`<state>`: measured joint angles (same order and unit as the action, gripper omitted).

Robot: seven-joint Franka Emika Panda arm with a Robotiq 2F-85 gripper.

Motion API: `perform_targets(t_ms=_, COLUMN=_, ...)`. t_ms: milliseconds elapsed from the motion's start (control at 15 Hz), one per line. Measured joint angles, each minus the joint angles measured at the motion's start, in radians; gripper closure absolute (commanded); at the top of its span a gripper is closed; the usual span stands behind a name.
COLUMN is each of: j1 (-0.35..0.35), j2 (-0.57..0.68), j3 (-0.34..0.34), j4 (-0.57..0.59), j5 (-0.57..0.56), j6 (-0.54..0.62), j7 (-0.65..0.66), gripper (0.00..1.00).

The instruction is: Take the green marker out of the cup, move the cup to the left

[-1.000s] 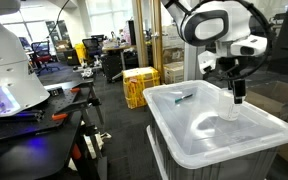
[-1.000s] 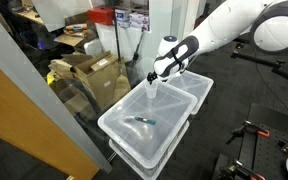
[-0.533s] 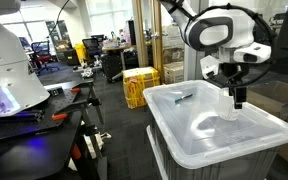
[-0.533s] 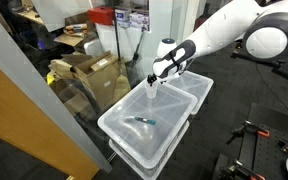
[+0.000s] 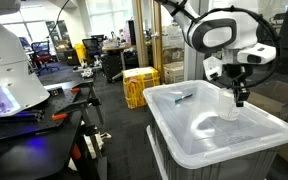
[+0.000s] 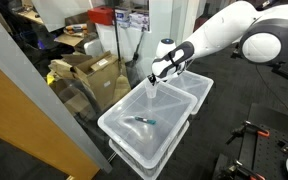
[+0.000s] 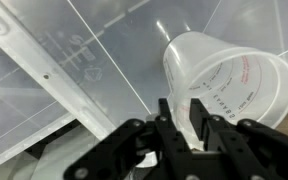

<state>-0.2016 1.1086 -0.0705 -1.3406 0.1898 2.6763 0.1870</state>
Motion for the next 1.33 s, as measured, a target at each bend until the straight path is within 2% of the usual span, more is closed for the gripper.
perform_targets(t_ms=933, j1=0.011, j2=0.006, j3=0.015, j4=0.014, j5=0.000, j6=0.000, j7=-0.003, gripper=0.99)
perform_targets(t_ms=1333, j1=0.046, j2=-0.043, j3=0.018, j4=-0.078, j5=-0.003, j6=0.046, j7=-0.005, gripper=0.99)
